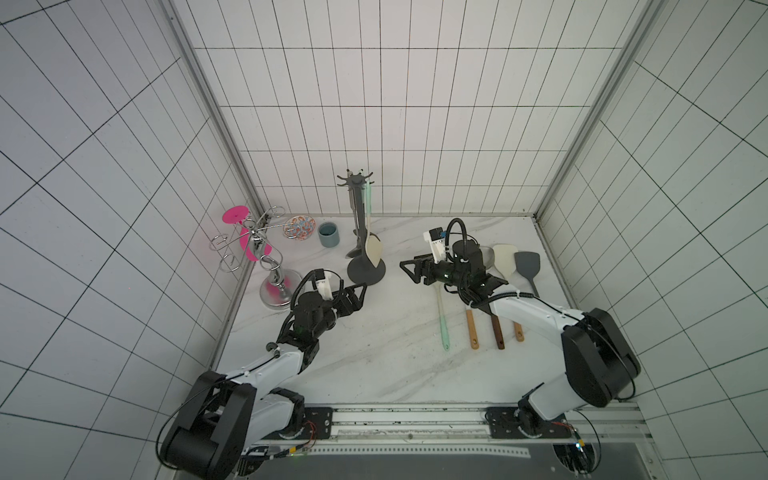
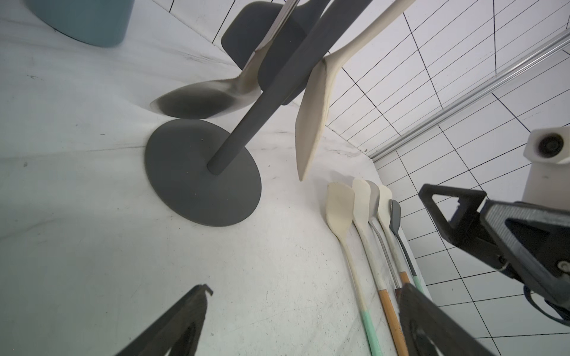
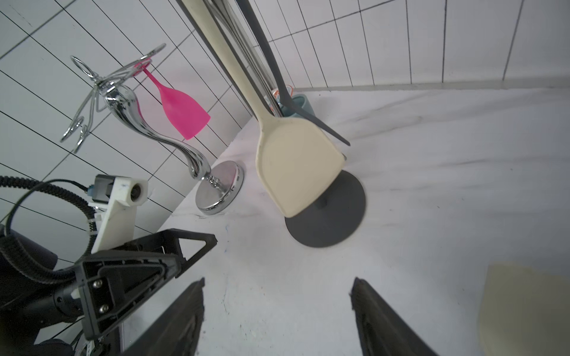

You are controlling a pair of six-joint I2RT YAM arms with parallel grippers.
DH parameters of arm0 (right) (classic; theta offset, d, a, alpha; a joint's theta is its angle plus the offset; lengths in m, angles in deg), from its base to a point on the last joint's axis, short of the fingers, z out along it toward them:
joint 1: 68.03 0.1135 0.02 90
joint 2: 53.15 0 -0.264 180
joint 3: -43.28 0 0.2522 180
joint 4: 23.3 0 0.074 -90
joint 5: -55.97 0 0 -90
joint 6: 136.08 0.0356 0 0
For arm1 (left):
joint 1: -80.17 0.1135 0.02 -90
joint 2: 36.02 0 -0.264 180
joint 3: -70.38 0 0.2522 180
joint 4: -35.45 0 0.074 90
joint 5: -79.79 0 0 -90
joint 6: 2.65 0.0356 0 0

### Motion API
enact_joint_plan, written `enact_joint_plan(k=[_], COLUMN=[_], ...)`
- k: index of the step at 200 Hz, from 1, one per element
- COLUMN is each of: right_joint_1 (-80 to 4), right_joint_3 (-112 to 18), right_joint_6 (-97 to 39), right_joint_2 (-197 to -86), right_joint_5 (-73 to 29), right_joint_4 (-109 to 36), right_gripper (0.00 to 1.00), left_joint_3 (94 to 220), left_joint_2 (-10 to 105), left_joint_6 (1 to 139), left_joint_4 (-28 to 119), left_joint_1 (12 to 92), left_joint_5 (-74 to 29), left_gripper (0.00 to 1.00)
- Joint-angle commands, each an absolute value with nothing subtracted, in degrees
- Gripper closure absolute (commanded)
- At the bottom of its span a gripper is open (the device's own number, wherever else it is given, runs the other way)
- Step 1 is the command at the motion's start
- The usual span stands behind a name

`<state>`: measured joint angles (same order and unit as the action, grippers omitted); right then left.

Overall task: Take the spatula off the kitchen utensil rack
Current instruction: Take off the spatula from the rack.

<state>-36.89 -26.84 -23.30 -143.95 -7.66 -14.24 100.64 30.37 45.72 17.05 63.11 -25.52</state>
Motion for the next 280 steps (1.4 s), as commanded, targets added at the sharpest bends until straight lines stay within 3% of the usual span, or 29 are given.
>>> enact_joint_plan(k=[1, 75, 127, 237, 280], right_joint_1=[-36.49, -33.71, -31.76, -31.38, -31.36], right_joint_3=[-37.15, -55.6, -61.71, -67.33, -66.62], right_joint_6=[-21.33, -22.09, -24.32, -32.33, -33.29], right_joint_2=[-149.47, -165.88, -172.26, -174.4, -173.18], right_joint_5=[-4.24, -0.94, -0.28, -7.96, -8.63], right_joint_4=[-5.5, 1.11, 4.35, -3.98, -4.65], right_gripper=[0.28, 0.46, 0.59, 0.61, 0.78], left_joint_3=[101.77, 101.2, 100.76, 100.19, 99.97], left_joint_2=[30.32, 30.5, 29.72, 27.8, 27.02], left_joint_6=[44.83, 42.65, 42.2, 41.6, 41.39], left_joint_4=[15.73, 14.84, 14.75, 14.65, 14.71], left_joint_1=[63.88, 66.01, 66.99, 67.95, 68.15], left_joint_5=[-25.87, -27.64, -28.0, -28.9, -28.99], left_gripper=[0.02, 0.02, 0.02, 0.02, 0.02])
